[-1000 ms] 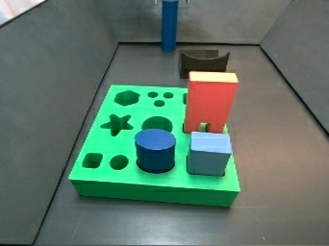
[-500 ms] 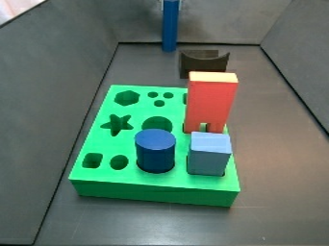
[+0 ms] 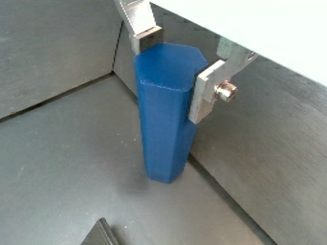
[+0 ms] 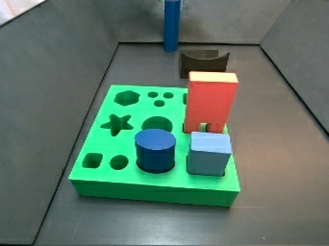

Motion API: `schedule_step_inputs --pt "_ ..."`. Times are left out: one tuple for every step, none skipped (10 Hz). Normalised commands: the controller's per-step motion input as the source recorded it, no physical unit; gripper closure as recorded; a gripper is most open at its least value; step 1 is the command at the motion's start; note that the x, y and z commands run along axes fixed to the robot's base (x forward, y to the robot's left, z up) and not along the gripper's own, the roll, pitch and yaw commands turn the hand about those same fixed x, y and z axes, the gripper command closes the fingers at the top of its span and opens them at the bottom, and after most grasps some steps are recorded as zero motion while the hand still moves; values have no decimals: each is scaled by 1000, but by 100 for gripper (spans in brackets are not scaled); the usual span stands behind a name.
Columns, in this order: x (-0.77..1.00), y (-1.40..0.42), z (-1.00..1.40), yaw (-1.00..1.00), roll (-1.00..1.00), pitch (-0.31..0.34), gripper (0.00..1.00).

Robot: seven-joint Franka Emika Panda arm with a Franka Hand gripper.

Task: Pick up the hexagon object. Move up. Move to above the board. Insert the hexagon object.
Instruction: Pick up the hexagon object, then move up.

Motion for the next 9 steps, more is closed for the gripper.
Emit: schedule_step_inputs --pt "0 0 0 0 0 0 100" --pt "0 0 0 0 0 0 100" --pt "0 0 0 0 0 0 100" --pt "0 0 0 0 0 0 100" --pt "0 0 833 0 0 0 100" --pt "-32 51 810 9 2 14 100" --pt "-46 39 691 3 4 48 100" --pt "-34 28 597 -3 13 60 100" --pt "-16 16 384 -7 33 78 100"
